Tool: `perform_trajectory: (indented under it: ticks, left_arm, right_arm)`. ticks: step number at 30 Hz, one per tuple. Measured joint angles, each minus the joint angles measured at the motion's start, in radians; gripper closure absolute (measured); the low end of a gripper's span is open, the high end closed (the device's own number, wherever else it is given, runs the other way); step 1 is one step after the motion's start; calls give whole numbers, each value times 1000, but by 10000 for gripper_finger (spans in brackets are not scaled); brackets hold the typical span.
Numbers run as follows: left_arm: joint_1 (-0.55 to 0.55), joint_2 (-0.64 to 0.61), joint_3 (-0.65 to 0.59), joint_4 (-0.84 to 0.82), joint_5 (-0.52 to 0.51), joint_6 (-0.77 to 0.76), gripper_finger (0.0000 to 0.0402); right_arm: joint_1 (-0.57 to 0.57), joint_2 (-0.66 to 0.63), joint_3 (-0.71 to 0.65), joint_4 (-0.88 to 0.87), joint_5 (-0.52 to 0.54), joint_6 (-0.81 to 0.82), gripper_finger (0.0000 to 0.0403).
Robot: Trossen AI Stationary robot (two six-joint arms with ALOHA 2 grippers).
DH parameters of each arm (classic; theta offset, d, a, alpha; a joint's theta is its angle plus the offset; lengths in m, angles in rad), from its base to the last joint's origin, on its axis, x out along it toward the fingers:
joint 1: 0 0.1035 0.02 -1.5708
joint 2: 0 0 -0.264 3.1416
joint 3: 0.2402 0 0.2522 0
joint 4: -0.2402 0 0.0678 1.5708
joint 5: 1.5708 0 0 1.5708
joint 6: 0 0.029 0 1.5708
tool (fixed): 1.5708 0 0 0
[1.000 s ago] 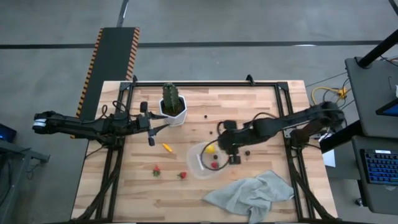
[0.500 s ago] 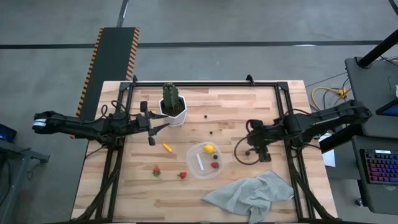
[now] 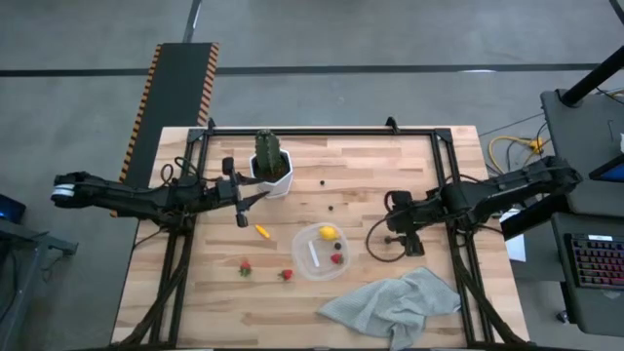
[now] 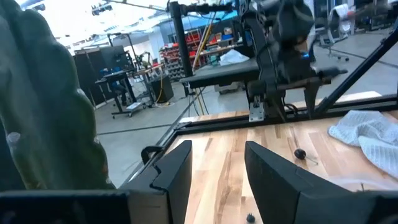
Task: Pick and placing Produce into tupperware
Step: Put the black cherry into the transparent container
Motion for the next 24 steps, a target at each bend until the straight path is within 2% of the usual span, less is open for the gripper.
perform_trajectory:
  ticks: [9, 24]
  left_arm:
    - [0, 39, 0, 29, 0, 1, 267]
    - [0, 34, 0, 32, 0, 2, 267]
  right_arm:
    - [9, 179, 0, -2, 0, 2, 172]
    - [11, 320, 0, 2, 0, 5, 173]
